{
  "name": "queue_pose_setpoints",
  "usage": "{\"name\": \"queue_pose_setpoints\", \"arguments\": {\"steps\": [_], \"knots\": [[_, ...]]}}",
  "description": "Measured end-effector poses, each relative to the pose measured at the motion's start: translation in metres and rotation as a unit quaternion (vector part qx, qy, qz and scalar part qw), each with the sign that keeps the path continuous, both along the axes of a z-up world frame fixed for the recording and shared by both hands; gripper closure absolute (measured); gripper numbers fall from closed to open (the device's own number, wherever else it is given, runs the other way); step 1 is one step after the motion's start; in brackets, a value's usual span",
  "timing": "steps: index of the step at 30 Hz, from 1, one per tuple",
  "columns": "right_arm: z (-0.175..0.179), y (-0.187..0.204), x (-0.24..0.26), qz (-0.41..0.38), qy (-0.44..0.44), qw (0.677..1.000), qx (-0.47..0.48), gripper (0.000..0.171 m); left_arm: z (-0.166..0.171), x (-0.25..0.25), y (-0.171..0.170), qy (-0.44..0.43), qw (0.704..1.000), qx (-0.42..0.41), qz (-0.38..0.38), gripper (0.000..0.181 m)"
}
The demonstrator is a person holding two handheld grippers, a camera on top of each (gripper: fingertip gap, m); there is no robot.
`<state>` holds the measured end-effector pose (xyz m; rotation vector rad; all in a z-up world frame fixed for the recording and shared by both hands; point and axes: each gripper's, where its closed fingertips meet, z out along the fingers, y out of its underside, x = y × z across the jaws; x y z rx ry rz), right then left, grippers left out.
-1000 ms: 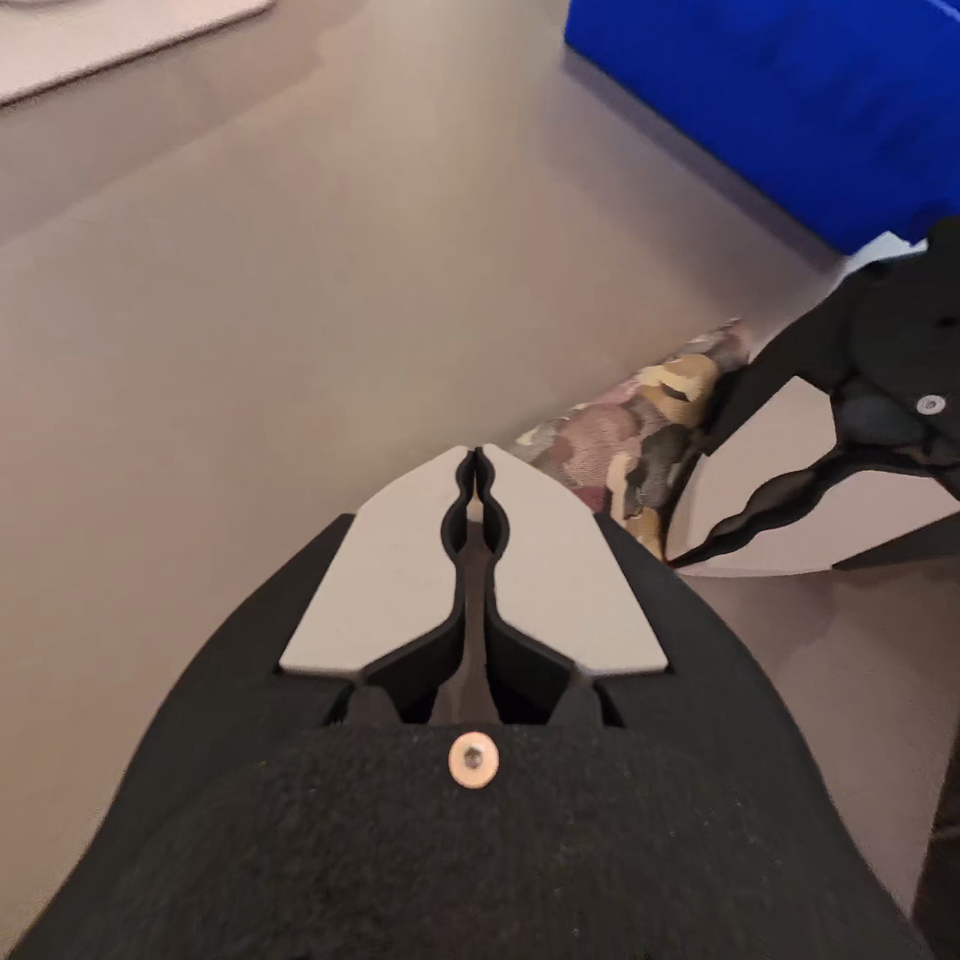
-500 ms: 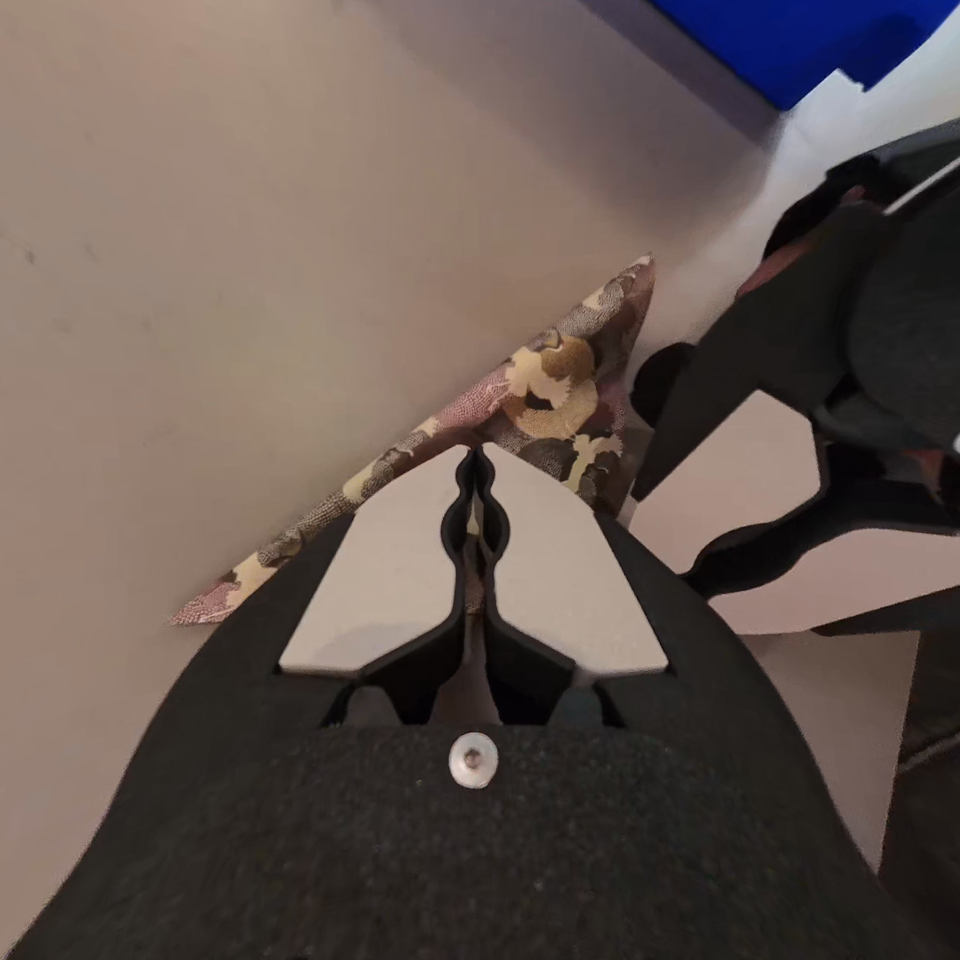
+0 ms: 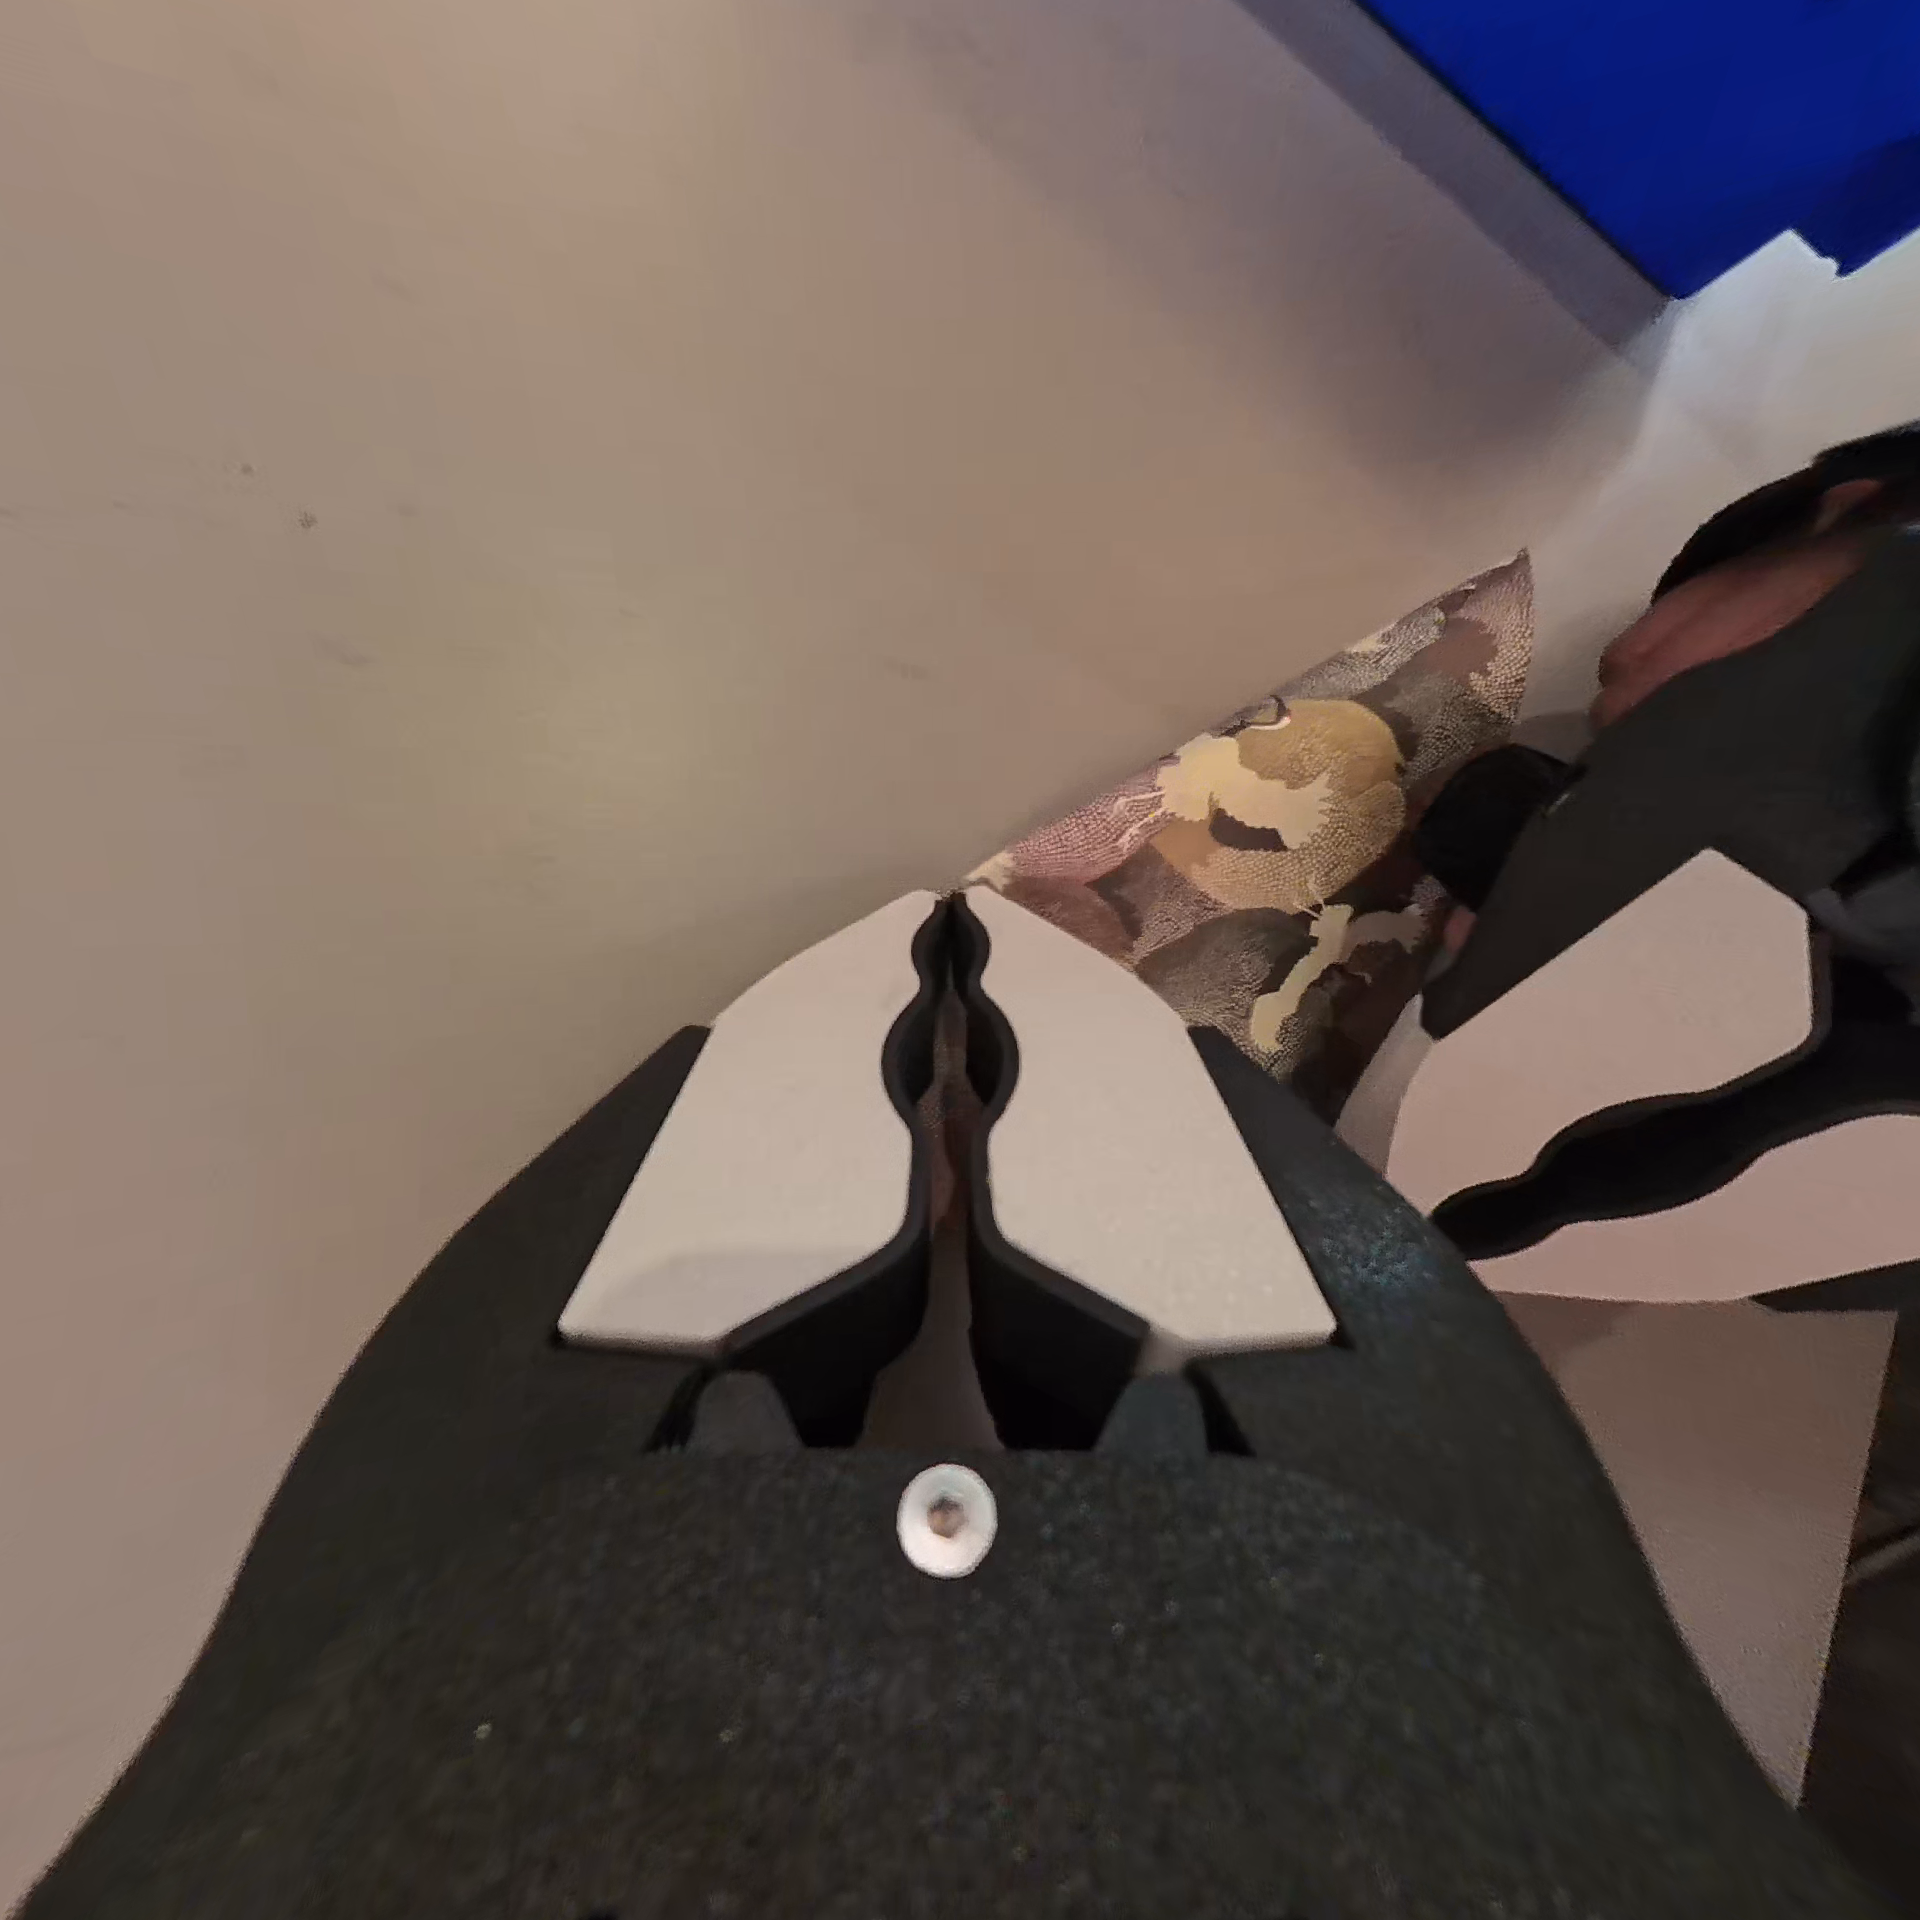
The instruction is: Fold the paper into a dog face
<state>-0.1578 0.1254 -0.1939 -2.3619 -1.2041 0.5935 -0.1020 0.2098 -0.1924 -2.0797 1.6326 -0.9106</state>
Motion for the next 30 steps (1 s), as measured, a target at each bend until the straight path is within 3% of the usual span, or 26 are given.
{"name": "queue_pose_setpoints", "arguments": {"steps": [7,13,20,30], "knots": [[0.000,0.001,0.000,0.000,0.003,1.000,-0.001,0.171,0.003,-0.008,0.015,-0.004,1.000,0.017,0.024,0.181],[-0.001,0.001,-0.001,0.000,0.005,1.000,-0.001,0.171,0.034,-0.002,-0.007,-0.070,0.997,-0.002,-0.024,0.181],[-0.001,0.001,-0.001,0.000,0.004,1.000,0.000,0.171,0.000,0.001,-0.008,-0.002,0.999,0.023,-0.027,0.181],[-0.001,-0.001,0.000,0.014,0.006,1.000,-0.007,0.171,-0.001,-0.007,-0.003,0.000,0.996,0.078,-0.052,0.181]]}}
